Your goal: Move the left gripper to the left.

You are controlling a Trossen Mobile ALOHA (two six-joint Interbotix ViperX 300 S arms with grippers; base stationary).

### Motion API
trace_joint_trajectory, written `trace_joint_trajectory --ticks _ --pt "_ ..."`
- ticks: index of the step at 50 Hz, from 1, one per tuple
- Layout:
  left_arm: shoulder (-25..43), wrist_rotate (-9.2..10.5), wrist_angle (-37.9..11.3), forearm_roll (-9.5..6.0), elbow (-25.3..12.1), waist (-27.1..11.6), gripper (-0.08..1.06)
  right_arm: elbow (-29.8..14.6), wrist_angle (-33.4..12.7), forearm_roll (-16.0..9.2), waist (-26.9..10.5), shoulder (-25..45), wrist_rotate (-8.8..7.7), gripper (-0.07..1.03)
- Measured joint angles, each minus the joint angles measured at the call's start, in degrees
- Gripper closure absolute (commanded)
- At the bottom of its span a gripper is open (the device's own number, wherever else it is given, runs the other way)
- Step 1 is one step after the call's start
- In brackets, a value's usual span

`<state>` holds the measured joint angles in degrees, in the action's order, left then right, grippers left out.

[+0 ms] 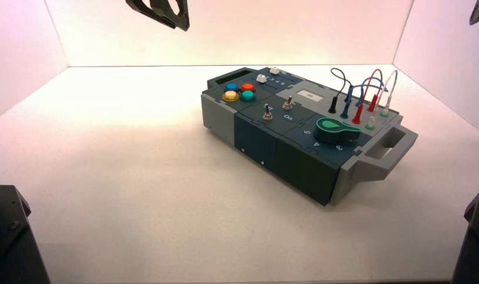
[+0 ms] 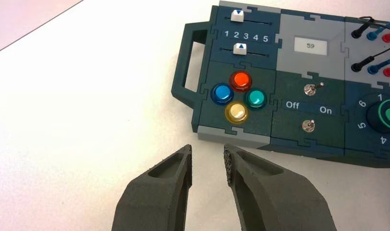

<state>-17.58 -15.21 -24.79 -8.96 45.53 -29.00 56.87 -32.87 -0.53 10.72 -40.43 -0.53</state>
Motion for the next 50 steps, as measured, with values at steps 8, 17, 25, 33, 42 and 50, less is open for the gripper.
trace_joint_trajectory --ticks 8,17,25,33,42,50 --pt "0.1 -0.09 0.0 0.00 0.0 0.1 0.59 0.0 -0.1 0.0 0.0 -0.1 0.00 0.67" --pt "0.3 -0.09 0.0 0.00 0.0 0.0 0.59 0.0 -0.1 0.0 0.0 0.0 0.00 0.67" --pt "0.3 -0.09 0.0 0.00 0.0 0.0 0.59 0.0 -0.2 0.0 0.0 -0.1 0.00 0.67" --pt "0.4 -0.09 0.1 0.00 -0.1 0.1 0.56 0.0 -0.2 0.0 0.0 -0.1 0.00 0.67" --pt "0.4 -0.18 0.0 0.53 -0.2 1.5 0.56 0.0 -0.1 -0.1 0.0 0.0 0.00 0.67" --pt "0.3 -0.09 0.0 0.62 -0.2 8.1 0.56 0.0 -0.2 -0.1 -0.7 -0.1 0.00 0.67"
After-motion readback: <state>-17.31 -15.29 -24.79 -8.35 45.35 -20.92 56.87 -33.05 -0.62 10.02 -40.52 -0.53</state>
